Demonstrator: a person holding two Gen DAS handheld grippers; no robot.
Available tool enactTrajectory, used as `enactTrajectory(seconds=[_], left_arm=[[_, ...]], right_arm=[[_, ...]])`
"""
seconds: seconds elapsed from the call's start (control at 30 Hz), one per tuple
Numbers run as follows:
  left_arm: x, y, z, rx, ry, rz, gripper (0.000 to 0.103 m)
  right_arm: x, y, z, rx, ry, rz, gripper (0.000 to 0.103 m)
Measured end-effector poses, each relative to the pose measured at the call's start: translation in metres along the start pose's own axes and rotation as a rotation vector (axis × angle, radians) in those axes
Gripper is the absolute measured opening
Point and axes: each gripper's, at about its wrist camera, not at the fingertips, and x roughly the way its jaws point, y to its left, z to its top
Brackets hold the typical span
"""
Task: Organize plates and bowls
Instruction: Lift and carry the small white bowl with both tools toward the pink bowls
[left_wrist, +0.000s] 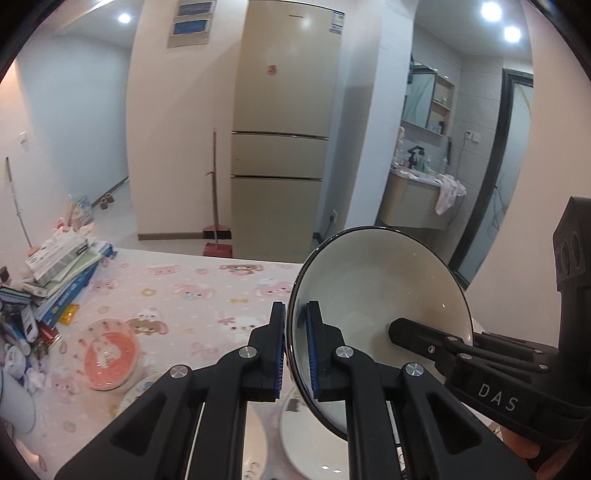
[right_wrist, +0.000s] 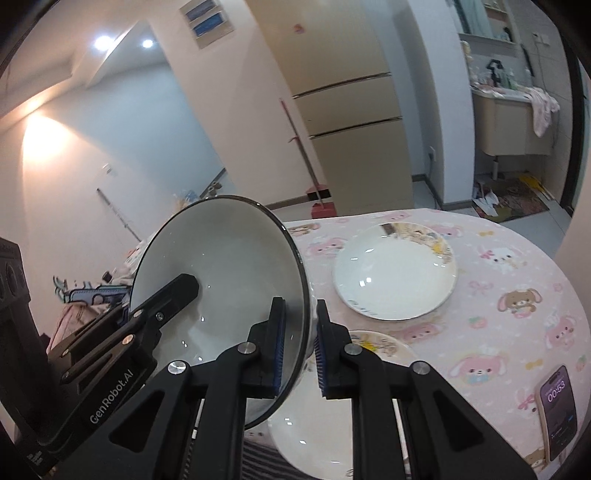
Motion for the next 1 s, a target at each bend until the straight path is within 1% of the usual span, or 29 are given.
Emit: enactTrajectory(seconds=[0.17, 0.23, 0.3, 0.37, 0.4, 0.43, 0.47, 0.5, 0.53, 0.6, 0.63, 0.8, 0.9, 1.0], left_arm=[[-0.028, 0.042, 0.007, -0.061, -0.038, 0.053, 0.012], [-0.042, 0.064, 0.007, -0.087, -0.080, 0.084, 0.012], [-0.051, 0.091, 0.008, -0.135, -0.108, 0.105, 0.012], [-0.053, 0.123, 0.009, -0.212, -0.104, 0.102, 0.012], [-0.052, 0.142, 0.007, -0.248, -0.099, 0.122, 0.012], [-0.052, 0.153, 0.006, -0.260, -0.100, 0.143, 0.012], [-0.051, 0.164, 0.004, -0.267, -0.098, 0.171, 0.012], [-0.049, 0.177, -0.001, -0.268, -0.092, 0.217, 0.012], [-0.048, 0.183, -0.005, -0.264, -0.094, 0.246, 0.012], [-0.043, 0.201, -0.012, -0.273, -0.082, 0.301, 0.012], [-0.039, 0.212, -0.015, -0.288, -0.073, 0.312, 0.012], [-0.023, 0.257, -0.035, -0.356, -0.059, 0.301, 0.012], [-0.010, 0.275, -0.047, -0.378, -0.037, 0.281, 0.012], [0.002, 0.280, -0.057, -0.386, -0.024, 0.280, 0.012]], right_arm=[[0.008, 0.049, 0.010, -0.070, 0.014, 0.049, 0.014], [0.015, 0.067, 0.013, -0.084, 0.026, 0.091, 0.014], [0.025, 0.090, 0.013, -0.109, 0.045, 0.121, 0.015], [0.038, 0.112, 0.013, -0.147, 0.054, 0.130, 0.015], [0.047, 0.123, 0.013, -0.170, 0.062, 0.136, 0.015], [0.059, 0.135, 0.014, -0.206, 0.083, 0.148, 0.016], [0.071, 0.144, 0.015, -0.229, 0.113, 0.165, 0.016], [0.086, 0.153, 0.015, -0.233, 0.161, 0.188, 0.016], [0.099, 0.161, 0.014, -0.227, 0.198, 0.207, 0.016], [0.118, 0.176, 0.008, -0.240, 0.218, 0.217, 0.016], [0.125, 0.184, 0.005, -0.255, 0.220, 0.209, 0.016], [0.170, 0.205, -0.006, -0.248, 0.276, 0.208, 0.016], [0.190, 0.209, -0.013, -0.255, 0.304, 0.201, 0.016], [0.209, 0.215, -0.024, -0.275, 0.324, 0.195, 0.016]])
